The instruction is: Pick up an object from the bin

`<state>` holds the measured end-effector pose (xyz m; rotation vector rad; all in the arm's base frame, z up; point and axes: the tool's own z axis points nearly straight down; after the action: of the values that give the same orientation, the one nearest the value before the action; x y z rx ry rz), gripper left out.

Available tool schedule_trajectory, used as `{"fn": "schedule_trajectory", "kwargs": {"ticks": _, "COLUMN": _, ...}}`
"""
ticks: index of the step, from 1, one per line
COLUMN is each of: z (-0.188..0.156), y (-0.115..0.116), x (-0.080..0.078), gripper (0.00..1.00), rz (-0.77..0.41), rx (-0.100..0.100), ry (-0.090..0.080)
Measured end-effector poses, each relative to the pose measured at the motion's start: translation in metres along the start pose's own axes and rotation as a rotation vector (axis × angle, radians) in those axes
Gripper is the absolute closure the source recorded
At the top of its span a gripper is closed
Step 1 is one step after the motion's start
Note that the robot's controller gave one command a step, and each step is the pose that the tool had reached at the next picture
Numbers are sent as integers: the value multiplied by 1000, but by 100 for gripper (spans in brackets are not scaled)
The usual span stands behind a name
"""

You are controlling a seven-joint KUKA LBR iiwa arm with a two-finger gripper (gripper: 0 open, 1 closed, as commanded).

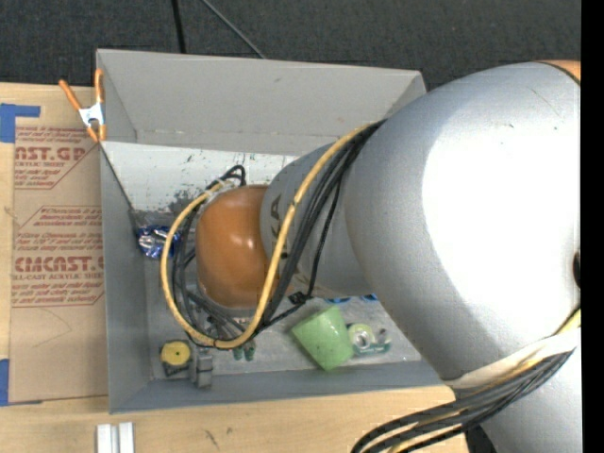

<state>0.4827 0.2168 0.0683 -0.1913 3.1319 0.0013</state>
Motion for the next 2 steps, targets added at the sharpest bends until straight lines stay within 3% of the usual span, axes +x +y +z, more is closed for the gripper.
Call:
{"fn": "schedule_trajectory", "kwargs": {"ticks": 1, "z": -1, "y": 1, "x": 1, "gripper": 100, "rz": -1, "rx": 0, "ry": 3}}
{"fn": "schedule_trajectory", "kwargs": {"ticks": 2, "z": -81, "y": 20, "x": -9, "gripper": 100, "rz": 272, "rx": -2, "ry": 0}}
